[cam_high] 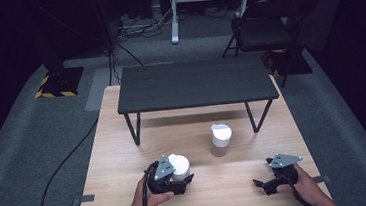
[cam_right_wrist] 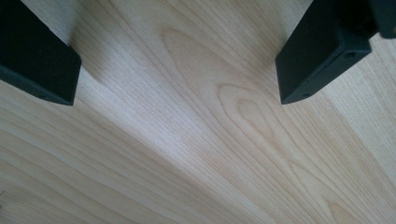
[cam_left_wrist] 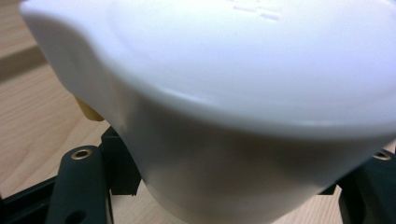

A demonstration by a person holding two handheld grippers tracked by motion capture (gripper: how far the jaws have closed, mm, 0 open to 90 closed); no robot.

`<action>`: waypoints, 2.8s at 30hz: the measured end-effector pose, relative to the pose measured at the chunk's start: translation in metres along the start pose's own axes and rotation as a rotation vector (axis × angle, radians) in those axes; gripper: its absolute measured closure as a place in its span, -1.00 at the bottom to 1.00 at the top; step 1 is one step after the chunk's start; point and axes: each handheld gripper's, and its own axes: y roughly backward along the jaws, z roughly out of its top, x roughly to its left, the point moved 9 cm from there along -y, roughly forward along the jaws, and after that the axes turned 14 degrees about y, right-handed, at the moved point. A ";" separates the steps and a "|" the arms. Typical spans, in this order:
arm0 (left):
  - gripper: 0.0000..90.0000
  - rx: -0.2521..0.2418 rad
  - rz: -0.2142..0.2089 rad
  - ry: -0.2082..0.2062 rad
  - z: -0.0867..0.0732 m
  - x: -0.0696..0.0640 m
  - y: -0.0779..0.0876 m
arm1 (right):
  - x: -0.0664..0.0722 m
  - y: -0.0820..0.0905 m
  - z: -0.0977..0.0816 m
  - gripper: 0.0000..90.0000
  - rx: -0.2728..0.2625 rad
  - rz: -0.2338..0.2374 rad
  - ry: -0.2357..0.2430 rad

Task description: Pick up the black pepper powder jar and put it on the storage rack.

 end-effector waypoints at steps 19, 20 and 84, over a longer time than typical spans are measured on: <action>-0.32 -0.055 0.034 -0.007 0.038 -0.009 0.012 | 0.000 0.000 0.000 -1.00 0.000 0.000 0.000; -0.32 -0.059 0.038 -0.010 0.040 -0.010 0.013 | 0.000 0.000 0.000 -1.00 0.000 0.000 0.000; -0.32 -0.237 0.102 -0.073 0.223 -0.020 0.022 | -0.001 -0.001 0.001 -1.00 -0.001 0.002 0.003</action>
